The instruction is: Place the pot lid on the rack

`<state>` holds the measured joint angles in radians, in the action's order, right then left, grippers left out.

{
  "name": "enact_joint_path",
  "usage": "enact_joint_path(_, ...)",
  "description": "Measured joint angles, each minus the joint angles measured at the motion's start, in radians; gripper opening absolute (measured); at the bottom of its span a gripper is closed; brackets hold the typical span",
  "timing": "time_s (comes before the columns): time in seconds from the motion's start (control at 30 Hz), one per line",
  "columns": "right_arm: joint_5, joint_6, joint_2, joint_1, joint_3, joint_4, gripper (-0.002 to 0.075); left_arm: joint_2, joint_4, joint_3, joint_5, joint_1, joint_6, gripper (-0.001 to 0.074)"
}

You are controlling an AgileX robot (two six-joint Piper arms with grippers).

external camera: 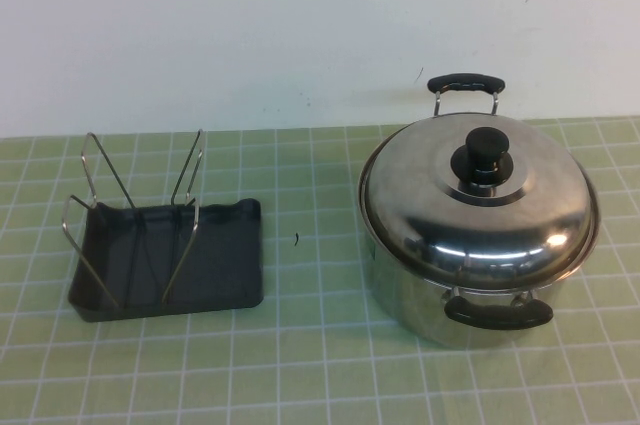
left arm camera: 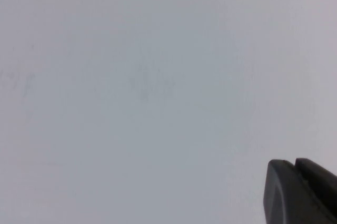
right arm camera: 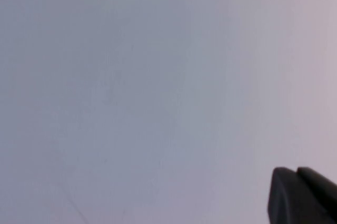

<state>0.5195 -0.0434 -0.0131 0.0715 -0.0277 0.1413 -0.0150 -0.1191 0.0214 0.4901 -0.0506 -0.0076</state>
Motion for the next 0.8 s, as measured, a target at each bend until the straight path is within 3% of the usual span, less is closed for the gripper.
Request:
enact_joint_path(0.23, 0.062, -0.024, 0.000, 0.000, 0.008, -0.032, -0.0001, 0.000, -0.026, 0.000, 0.180, 0.000, -0.038, -0.0004)
enact_joint_path(0.37, -0.126, -0.028, 0.000, 0.000, 0.130, 0.127, -0.0001, 0.000, 0.061, -0.056, 0.111, 0.000, -0.050, -0.0003)
enact_joint_path(0.5, -0.196, 0.043, 0.059, 0.000, 0.296, 0.254, -0.0001, 0.000, 0.201, -0.165, 0.025, 0.000, -0.058, -0.0004)
enact_joint_path(0.63, -0.231, 0.273, 0.235, 0.000, 0.434, 0.405, -0.0001, 0.031, 0.259, -0.225, 0.008, 0.000, -0.162, -0.0004)
enact_joint_path(0.8, -0.041, 0.718, 0.571, 0.000, 0.571, 0.881, -0.0001, 0.140, 0.272, -0.232, -0.014, 0.000, -0.392, -0.0003)
